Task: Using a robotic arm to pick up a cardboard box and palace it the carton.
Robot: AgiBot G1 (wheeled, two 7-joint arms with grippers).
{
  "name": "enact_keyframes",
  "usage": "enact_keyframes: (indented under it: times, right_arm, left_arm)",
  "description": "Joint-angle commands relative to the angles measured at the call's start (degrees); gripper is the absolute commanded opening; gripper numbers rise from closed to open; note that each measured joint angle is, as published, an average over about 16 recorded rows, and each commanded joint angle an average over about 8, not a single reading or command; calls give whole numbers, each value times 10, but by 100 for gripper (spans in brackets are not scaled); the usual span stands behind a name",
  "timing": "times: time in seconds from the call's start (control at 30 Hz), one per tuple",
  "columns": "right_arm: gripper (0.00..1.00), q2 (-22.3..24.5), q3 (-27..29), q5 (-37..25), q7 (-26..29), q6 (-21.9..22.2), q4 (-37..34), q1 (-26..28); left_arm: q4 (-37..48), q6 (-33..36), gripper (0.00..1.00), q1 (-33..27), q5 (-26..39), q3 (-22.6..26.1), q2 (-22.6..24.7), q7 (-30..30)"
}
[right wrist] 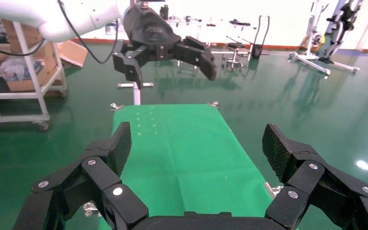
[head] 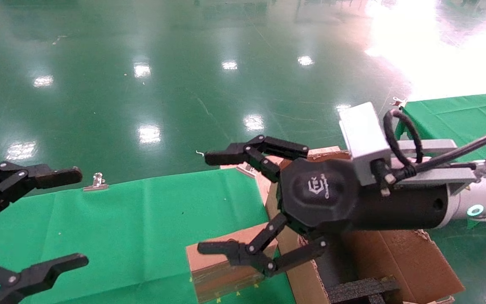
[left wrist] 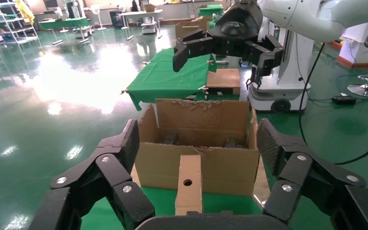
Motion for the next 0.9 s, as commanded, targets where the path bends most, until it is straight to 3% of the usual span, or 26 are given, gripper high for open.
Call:
enact_keyframes:
  times: [0.03,0.23,0.43,0.9]
  right_arm:
    - [100,2,-1,-4,0,0,0,0]
    - [100,-4,-50,-99,24,-25,-17,60]
    - [100,-39,-119,-202,34,-41,-50,130]
    - [100,-150,-292,-344,-43,-47,-194,268]
  left_arm:
    - [0,0,0,0,0,0,0,0]
    - [0,0,0,0,0,0,0,0]
    - [0,0,0,0,0,0,0,0]
    - [0,0,0,0,0,1,0,0]
